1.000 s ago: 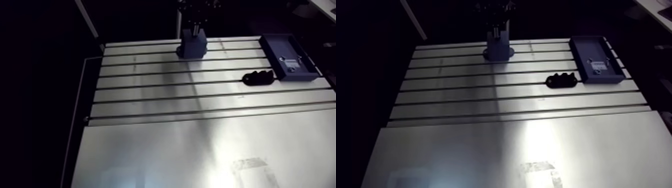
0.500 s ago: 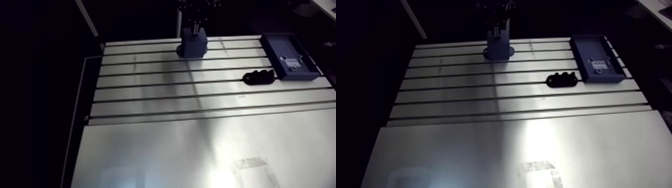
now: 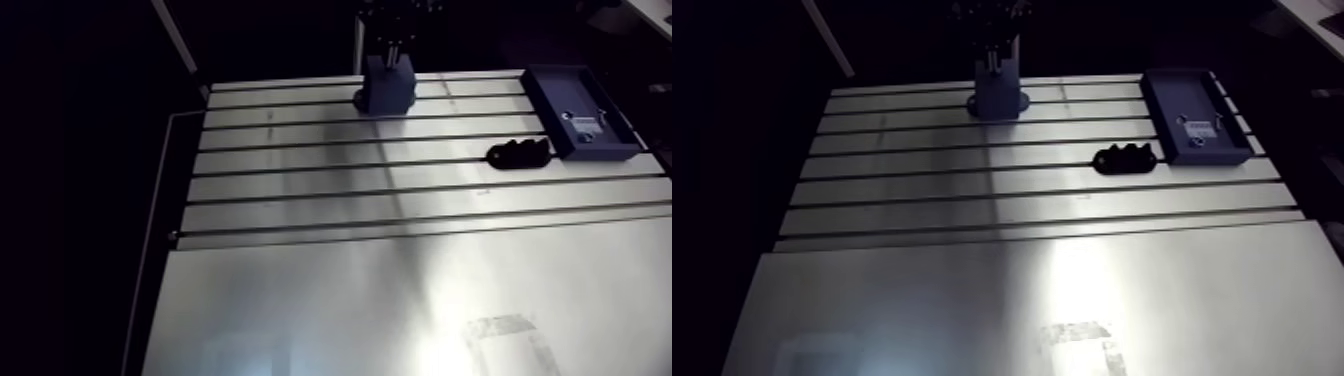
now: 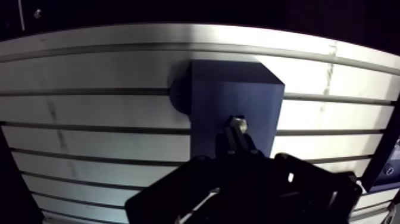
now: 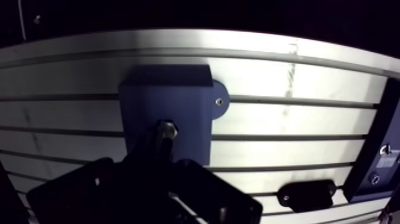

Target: Pick up the M10 bolt and insert it into the hex recess until seated.

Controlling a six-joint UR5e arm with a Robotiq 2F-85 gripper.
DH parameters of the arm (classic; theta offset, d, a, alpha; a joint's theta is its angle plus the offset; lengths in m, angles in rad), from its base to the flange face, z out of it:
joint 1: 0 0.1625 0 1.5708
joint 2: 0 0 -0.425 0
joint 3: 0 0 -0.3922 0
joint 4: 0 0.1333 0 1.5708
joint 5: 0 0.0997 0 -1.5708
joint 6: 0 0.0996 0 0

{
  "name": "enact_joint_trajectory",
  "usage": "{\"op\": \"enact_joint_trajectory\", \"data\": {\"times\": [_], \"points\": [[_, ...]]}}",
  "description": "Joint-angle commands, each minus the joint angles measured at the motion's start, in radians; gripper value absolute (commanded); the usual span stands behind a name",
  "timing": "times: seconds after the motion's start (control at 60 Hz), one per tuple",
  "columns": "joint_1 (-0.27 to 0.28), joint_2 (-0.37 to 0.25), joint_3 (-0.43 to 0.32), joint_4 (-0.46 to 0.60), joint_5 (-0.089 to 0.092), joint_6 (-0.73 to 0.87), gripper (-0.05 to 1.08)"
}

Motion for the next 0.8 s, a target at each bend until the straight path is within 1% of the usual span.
{"op": "enact_joint_trajectory", "data": {"times": [0.017, 0.8], "points": [[0.0, 0.0, 0.001, 0.0, -0.001, -0.001, 1.08], [0.0, 0.014, 0.001, -0.002, -0.001, -0.008, 1.08]]}}
